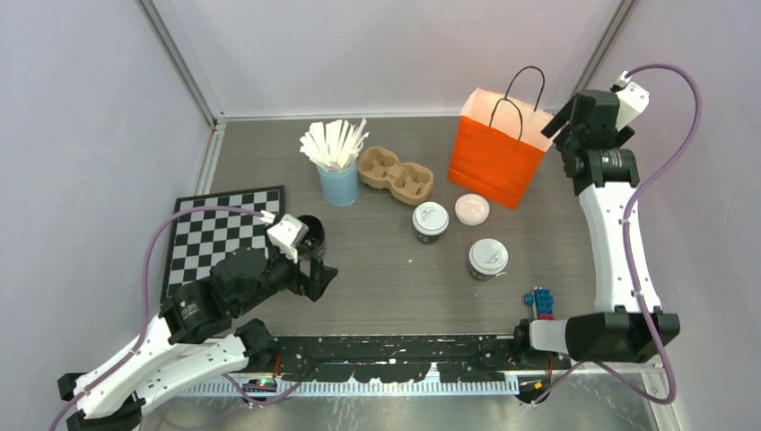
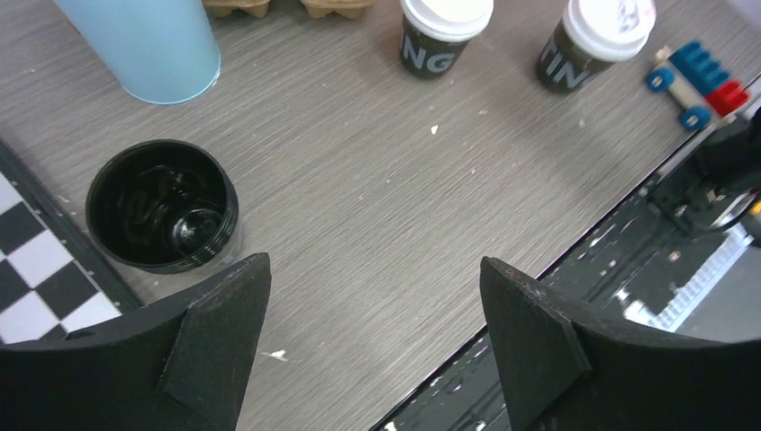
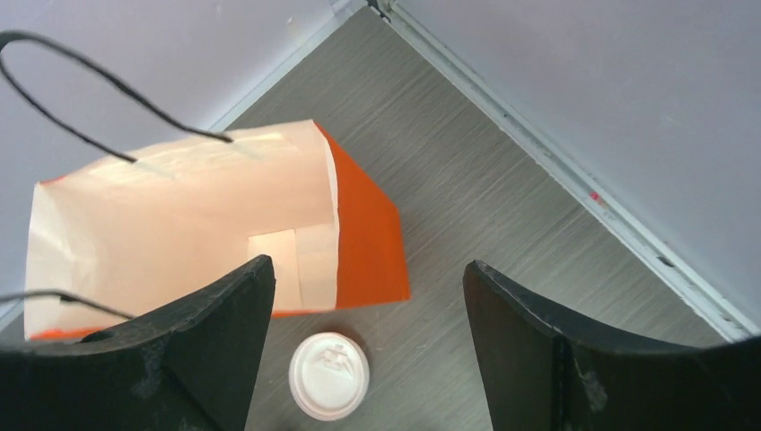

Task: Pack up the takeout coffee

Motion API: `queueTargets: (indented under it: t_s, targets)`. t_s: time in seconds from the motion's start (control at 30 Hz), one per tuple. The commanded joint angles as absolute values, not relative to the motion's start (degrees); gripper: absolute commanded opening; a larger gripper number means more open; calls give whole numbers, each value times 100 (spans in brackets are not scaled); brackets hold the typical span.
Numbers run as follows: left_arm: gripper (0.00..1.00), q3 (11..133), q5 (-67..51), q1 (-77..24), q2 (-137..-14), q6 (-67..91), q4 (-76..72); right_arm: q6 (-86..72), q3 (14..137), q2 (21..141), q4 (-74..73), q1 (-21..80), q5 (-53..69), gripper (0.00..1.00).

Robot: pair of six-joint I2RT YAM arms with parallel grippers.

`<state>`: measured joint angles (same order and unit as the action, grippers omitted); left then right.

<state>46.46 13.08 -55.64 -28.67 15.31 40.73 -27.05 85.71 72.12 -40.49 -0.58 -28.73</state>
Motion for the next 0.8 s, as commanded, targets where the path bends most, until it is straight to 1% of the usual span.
queueTargets:
  t_s: [0.0, 0.07, 0.13, 0.27, 0.4, 0.6, 0.67, 0.73, 0.77]
  targets:
    - [87, 4466, 1362, -5546, -2663, 2515, 3542, -3057, 9215, 7750, -4005, -417, -1801, 81]
    - [86, 4402, 1290, -5546, -2670, 2930, 3539, -3136, 9497, 8044, -4361, -495, -1752, 80]
    - [85, 4651, 1232, -5546, -2777, 3256, 3836, -3199, 9744, 8301, -4574, -578, -1743, 79]
    - [84, 5637, 1065, -5546, -3174, 3484, 5101, -3266, 10013, 8711, -4549, -665, -1347, 76]
    - [85, 6408, 1073, -5544, -3449, 3618, 6039, -3237, 10388, 9220, -4875, -690, -1370, 74]
    - [85, 6921, 1392, -5546, -3718, 3843, 6347, -3283, 10309, 9544, -4880, -831, -1538, 66]
    - [85, 6956, 1422, -5545, -3801, 3850, 6302, -3302, 10429, 9713, -4905, -860, -1473, 60]
    - [85, 6981, 1432, -5546, -3903, 3850, 6274, -3303, 10612, 9848, -4985, -861, -1431, 46]
    - [85, 7010, 1433, -5546, -3962, 3850, 6269, -3298, 10721, 9886, -5039, -860, -1417, 35]
